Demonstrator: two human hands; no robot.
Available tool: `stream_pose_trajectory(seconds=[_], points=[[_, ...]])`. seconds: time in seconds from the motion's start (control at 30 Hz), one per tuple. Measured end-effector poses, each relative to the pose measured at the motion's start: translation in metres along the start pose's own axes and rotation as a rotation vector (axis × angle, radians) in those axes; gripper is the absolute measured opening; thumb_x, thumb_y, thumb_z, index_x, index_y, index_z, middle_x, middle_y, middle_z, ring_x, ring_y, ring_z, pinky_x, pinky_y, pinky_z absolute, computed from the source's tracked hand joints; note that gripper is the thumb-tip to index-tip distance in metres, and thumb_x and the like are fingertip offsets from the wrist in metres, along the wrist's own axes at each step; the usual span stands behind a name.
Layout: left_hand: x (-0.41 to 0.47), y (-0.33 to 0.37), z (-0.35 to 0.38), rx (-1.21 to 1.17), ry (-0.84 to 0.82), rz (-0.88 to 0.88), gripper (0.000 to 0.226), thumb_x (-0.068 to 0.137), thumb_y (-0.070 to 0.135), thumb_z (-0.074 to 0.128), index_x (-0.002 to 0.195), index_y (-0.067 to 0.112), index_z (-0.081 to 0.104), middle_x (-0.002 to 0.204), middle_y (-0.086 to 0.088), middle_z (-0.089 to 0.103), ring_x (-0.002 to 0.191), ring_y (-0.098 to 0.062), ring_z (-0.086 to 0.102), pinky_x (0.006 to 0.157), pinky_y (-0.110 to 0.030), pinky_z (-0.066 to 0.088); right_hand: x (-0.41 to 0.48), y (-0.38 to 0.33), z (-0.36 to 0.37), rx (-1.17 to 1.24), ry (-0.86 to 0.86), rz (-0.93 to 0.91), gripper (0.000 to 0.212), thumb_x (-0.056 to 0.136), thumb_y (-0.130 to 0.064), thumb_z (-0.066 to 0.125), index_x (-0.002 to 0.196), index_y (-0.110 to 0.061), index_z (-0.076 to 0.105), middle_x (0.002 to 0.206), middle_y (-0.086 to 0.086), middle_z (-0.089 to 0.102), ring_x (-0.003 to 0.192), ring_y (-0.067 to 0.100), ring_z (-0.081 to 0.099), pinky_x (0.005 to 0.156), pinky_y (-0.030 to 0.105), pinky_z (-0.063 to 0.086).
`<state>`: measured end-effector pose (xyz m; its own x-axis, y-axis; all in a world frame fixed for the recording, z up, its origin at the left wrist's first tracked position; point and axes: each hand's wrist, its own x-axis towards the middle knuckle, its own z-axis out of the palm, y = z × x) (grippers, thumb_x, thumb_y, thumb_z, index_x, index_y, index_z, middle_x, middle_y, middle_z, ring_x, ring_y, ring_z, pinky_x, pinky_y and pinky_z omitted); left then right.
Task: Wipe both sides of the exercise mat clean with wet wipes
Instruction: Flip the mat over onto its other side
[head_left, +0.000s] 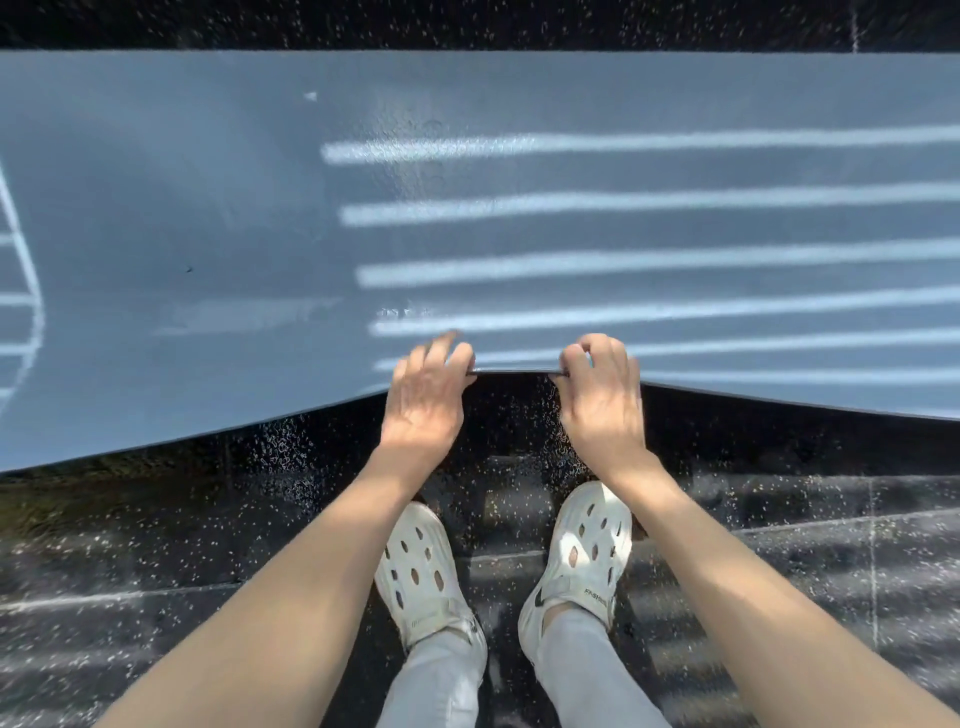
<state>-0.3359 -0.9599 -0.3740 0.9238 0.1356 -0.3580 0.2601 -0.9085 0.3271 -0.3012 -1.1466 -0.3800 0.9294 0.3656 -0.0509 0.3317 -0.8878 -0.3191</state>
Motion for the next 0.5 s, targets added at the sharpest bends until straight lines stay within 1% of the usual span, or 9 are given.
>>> stream_pose_trajectory(seconds=[0.07,0.13,0.2,0.27,0.3,0.33,0.4,0.43,0.5], points=[[-0.001,0.000,-0.007,0.031,-0.061,0.028,0.020,0.103,0.007,0.043,0.116,0.020,0.052,0.110,-0.005,0.067,0.094,-0.029,0.062,0.073,-0.034,0.038,0.007,0.004,-0.004,-0.004,-0.079,-0.087,0.016,0.086,-0.004,0.058,0.102,-0.003,0.058,0.106,0.015,0.056,0.099,0.033,0.049,0.089,0.043,0.038],[-0.001,0.000,-0.012,0.052,-0.114,0.033,0.040,0.104,0.003,0.037,0.132,0.029,0.048,0.115,-0.003,0.068,0.098,-0.027,0.065,0.074,-0.034,0.043,0.018,0.001,-0.012,-0.050,-0.250,-0.154,0.019,0.090,-0.011,0.058,0.108,-0.009,0.059,0.101,0.010,0.061,0.098,0.033,0.054,0.092,0.043,0.039],[-0.003,0.001,-0.019,0.063,-0.166,0.046,0.050,0.102,-0.002,0.034,0.136,0.032,0.046,0.119,-0.001,0.066,0.101,-0.026,0.064,0.077,-0.033,0.044,0.028,-0.008,-0.027,-0.093,-0.441,-0.125,0.006,0.095,-0.011,0.052,0.092,-0.014,0.055,0.077,0.005,0.059,0.078,0.031,0.057,0.076,0.043,0.049],[-0.005,0.004,-0.030,0.033,-0.160,0.065,0.054,0.098,-0.006,0.035,0.135,0.031,0.049,0.116,0.000,0.066,0.100,-0.025,0.064,0.077,-0.034,0.045,0.031,-0.015,-0.043,-0.096,-0.476,-0.097,0.016,0.095,-0.005,0.047,0.083,-0.016,0.048,0.069,0.005,0.056,0.068,0.030,0.056,0.063,0.042,0.051],[-0.008,0.006,-0.037,0.024,-0.115,0.085,0.055,0.095,-0.007,0.039,0.134,0.029,0.053,0.110,-0.001,0.067,0.097,-0.025,0.065,0.075,-0.033,0.045,0.031,-0.018,-0.053,-0.078,-0.476,-0.087,0.016,0.093,-0.002,0.048,0.085,-0.015,0.052,0.071,0.005,0.059,0.068,0.031,0.058,0.062,0.041,0.051],[-0.012,0.010,-0.048,0.025,-0.047,0.122,0.054,0.090,-0.010,0.047,0.128,0.026,0.059,0.097,-0.001,0.068,0.086,-0.025,0.068,0.067,-0.031,0.045,0.031,-0.019,-0.062,-0.070,-0.470,-0.093,0.015,0.092,-0.002,0.050,0.091,-0.015,0.057,0.076,0.006,0.063,0.070,0.031,0.061,0.062,0.040,0.051],[-0.017,0.015,-0.067,0.072,0.060,0.203,0.053,0.067,-0.017,0.072,0.103,0.022,0.072,0.063,0.004,0.057,0.050,-0.022,0.062,0.047,-0.023,0.034,0.034,-0.024,-0.080,-0.075,-0.464,-0.111,0.021,0.091,-0.001,0.053,0.103,-0.013,0.063,0.086,0.008,0.069,0.075,0.033,0.065,0.066,0.038,0.051],[-0.019,0.017,-0.074,0.105,0.118,0.228,0.053,0.056,-0.018,0.079,0.092,0.022,0.074,0.055,0.006,0.054,0.038,-0.021,0.056,0.042,-0.020,0.029,0.038,-0.029,-0.093,-0.088,-0.472,-0.120,0.024,0.089,0.001,0.053,0.106,-0.013,0.064,0.090,0.010,0.070,0.078,0.034,0.065,0.069,0.041,0.052],[-0.024,0.025,-0.098,0.164,0.130,0.206,0.051,0.051,-0.015,0.084,0.085,0.023,0.075,0.055,0.005,0.059,0.035,-0.021,0.054,0.039,-0.020,0.032,0.044,-0.038,-0.119,-0.123,-0.494,-0.139,0.027,0.090,0.002,0.052,0.110,-0.012,0.064,0.098,0.011,0.069,0.086,0.035,0.066,0.076,0.045,0.052]])
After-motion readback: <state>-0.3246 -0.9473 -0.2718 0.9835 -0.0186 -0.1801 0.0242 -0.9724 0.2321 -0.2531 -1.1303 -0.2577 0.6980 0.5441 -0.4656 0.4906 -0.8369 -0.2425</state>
